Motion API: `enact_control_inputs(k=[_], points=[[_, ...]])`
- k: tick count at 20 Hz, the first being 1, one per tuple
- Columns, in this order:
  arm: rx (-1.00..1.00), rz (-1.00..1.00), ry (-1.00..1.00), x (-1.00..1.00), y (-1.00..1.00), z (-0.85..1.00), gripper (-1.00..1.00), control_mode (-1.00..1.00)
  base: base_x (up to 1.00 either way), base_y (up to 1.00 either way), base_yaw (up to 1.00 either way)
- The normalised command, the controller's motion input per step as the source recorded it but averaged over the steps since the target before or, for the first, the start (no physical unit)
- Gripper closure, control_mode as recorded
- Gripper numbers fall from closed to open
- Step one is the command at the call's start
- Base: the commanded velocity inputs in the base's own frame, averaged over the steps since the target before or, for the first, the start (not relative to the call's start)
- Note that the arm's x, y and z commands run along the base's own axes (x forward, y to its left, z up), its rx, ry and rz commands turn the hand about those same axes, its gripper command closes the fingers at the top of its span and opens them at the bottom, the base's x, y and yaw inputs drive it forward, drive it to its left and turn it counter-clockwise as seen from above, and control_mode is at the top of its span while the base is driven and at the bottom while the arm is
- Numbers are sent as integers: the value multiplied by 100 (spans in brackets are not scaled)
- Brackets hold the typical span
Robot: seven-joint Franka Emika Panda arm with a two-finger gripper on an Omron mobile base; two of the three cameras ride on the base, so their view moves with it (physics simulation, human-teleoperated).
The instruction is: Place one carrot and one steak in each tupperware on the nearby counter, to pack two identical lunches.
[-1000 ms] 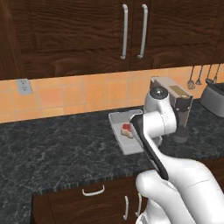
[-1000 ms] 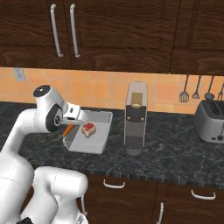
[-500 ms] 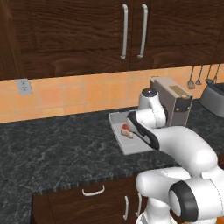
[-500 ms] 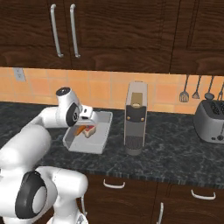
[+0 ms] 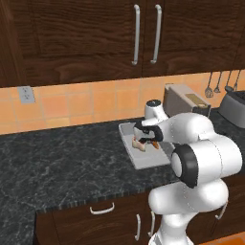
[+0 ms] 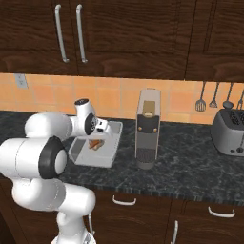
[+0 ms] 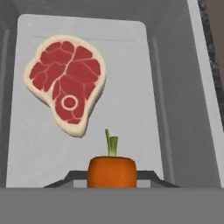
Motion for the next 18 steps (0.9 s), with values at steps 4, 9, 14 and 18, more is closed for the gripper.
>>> enact_control_inputs(k=[4,9,14,18], points=[[0,0,10,37,-1,-54,100,-100,0,0,0],[0,0,11,35,-1,-47,100,-100,0,0,0],[0,0,8,42,-2,-42,100,-100,0,0,0],[0,0,6,26,8,-19,-100,-100,0,0,0]])
